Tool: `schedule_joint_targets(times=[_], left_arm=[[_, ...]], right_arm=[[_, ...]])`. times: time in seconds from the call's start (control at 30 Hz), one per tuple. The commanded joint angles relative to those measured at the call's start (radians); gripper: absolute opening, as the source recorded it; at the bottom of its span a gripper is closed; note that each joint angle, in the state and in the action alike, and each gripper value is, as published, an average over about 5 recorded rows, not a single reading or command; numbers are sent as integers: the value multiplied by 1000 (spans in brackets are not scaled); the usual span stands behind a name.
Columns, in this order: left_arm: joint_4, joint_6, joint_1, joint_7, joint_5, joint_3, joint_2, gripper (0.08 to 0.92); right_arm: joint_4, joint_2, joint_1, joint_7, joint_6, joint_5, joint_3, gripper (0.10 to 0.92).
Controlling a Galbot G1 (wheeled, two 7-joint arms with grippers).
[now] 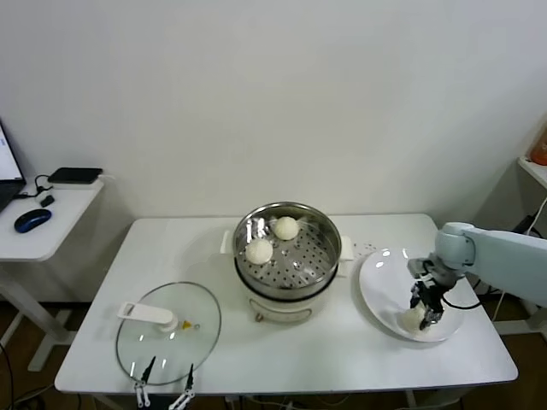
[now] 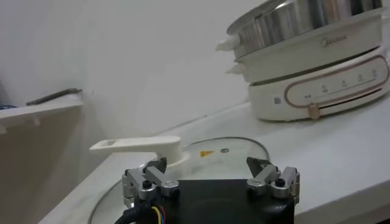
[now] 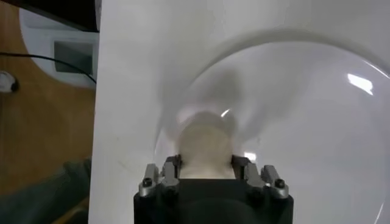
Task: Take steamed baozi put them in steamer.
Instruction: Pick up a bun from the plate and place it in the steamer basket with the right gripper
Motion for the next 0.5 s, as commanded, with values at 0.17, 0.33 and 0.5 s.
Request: schedule_joint_targets(times=[0.17,0.33,0.5], left_arm=[[-7,1,5,1,-1,-1,10,823],[-3,-1,1,1,1,4,10,823],[1,0,1,-1,2,8,7,823]], right_arm=[[93,81,463,-79,128,185,-277,576],[148,159,639,-116,283,198,-303,593],[247,204,707,-105,440,102,-198,614]])
